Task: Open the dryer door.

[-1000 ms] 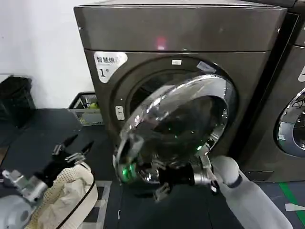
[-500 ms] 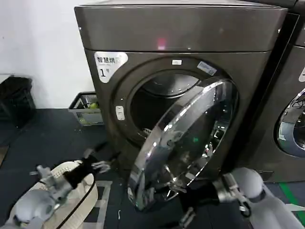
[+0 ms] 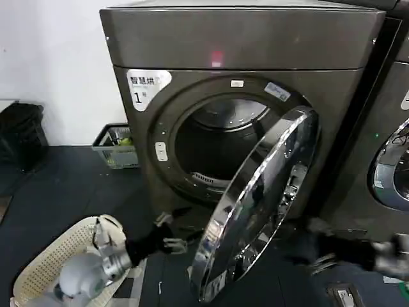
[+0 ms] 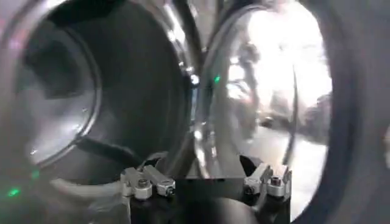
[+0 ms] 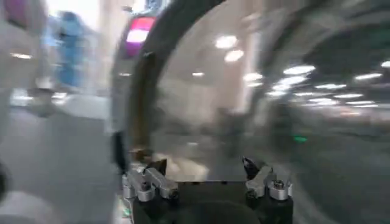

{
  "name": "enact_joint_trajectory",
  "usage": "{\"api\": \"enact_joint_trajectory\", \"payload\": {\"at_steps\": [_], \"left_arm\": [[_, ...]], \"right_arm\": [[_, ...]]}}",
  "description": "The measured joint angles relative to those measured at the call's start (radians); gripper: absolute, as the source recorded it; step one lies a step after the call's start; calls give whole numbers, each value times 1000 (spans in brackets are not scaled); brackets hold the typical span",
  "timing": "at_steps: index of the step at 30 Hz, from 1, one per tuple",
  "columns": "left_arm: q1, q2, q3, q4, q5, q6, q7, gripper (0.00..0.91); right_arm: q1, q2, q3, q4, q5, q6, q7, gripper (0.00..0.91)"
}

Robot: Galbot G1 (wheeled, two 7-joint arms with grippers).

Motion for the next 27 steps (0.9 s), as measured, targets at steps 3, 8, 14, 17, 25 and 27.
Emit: {"api": "enact_joint_trajectory", "payload": {"at_steps": [3,8,14,17,25,27], "left_arm": [[-23,-7,37,-12,-21,7,-6,907],[-46,7,93,-44,-44,25,-20,907],[-80,-16,165,-32,-36,23,-18,907],[-107,-33,208,-28,-37,27,-17,907],[-211,-105,348,20,-36,38,-31,907],[-236,-125,383,38,-38,31,-45,907]], "right_arm": [[-26,57,128,18,17,-1,69,907],[-49,145,303,33,29,-13,235,907],[-75,236,408,80,93,-60,551,907],[-84,256,441,121,33,-66,698,907],[-111,260,540,190,-178,-140,988,907],[-124,269,575,199,-200,-152,1031,907]]}}
